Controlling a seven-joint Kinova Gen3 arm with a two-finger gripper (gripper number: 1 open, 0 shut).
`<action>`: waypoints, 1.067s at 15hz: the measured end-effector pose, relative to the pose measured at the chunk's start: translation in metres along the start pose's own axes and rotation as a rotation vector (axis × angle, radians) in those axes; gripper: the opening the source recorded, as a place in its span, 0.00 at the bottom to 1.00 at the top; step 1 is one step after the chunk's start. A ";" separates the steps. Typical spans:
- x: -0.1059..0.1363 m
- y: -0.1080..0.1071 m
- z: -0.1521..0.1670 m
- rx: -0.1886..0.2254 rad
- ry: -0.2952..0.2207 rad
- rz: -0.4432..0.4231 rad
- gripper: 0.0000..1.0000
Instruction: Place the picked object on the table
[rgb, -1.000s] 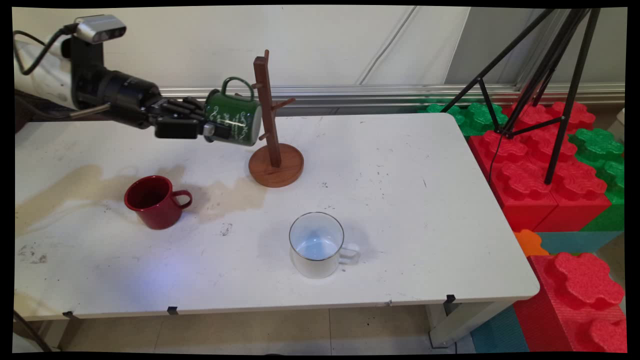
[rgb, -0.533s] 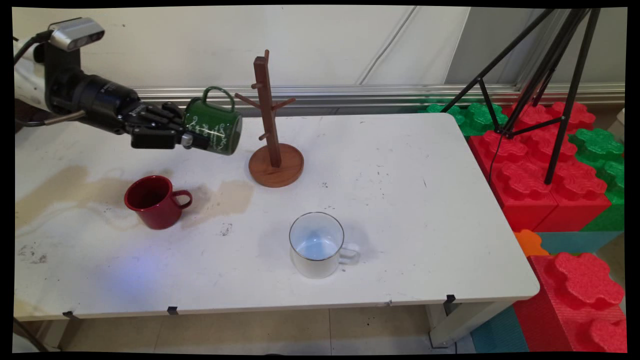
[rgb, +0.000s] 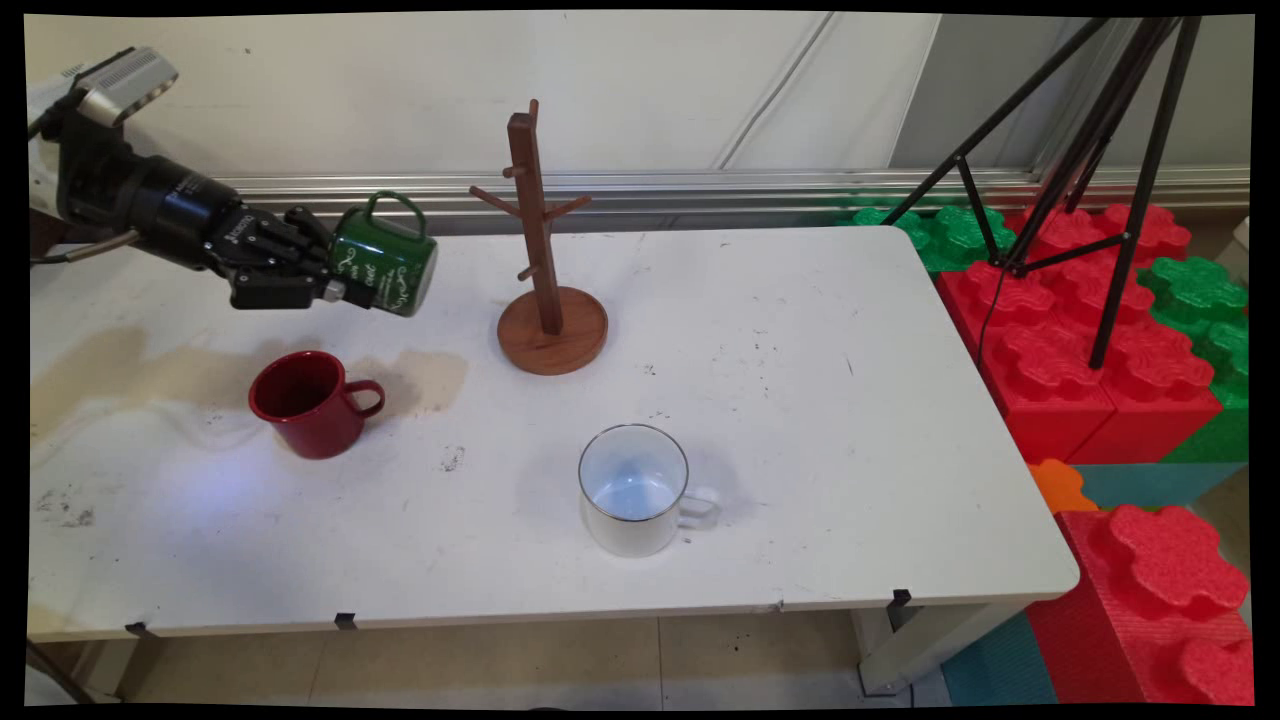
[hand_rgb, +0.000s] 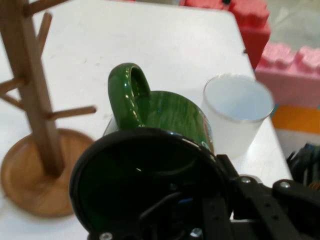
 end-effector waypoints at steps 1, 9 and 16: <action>-0.002 -0.002 -0.004 0.015 -0.021 0.016 0.00; -0.015 -0.022 -0.031 0.108 -0.181 0.123 0.00; -0.035 -0.038 -0.045 0.149 -0.327 0.194 0.00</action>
